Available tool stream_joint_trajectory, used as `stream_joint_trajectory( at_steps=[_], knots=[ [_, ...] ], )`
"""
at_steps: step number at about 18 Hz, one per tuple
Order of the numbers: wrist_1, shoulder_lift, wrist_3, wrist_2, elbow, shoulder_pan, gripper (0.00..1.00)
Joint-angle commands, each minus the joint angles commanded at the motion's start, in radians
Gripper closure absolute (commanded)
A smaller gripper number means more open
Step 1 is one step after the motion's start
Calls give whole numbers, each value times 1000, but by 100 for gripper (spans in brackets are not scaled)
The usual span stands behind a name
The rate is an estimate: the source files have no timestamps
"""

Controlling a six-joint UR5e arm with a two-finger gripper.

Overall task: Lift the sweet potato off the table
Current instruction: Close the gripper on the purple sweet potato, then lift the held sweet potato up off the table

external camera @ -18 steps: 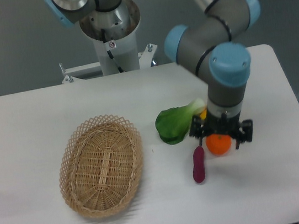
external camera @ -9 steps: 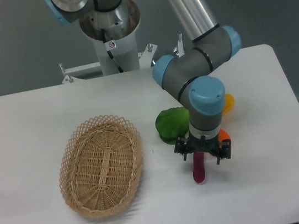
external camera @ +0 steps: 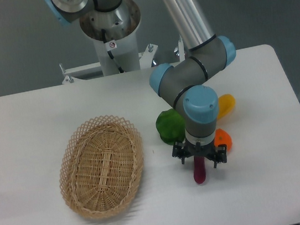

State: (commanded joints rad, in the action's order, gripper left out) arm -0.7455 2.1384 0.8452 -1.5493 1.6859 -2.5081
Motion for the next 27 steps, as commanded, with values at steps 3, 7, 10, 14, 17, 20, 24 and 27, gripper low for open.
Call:
stream_joint_trajectory(
  at_steps=[3, 7, 10, 14, 17, 20, 24, 27],
  knots=[
    [2, 0, 8, -3, -2, 0, 68],
    [2, 0, 12, -3, -9, 0, 76],
    [2, -3, 34, -3, -20, 0, 76],
    [-6, -31, 58, -2, -57, -2, 76],
    [-18, -66, 58, 8, -94, -3, 76],
    [-21, -110, 66, 24, -97, -6, 76],
    [-50, -185, 67, 87, -97, -12, 76],
    [-141, -228, 90, 106, -129, -34, 76]
  ],
)
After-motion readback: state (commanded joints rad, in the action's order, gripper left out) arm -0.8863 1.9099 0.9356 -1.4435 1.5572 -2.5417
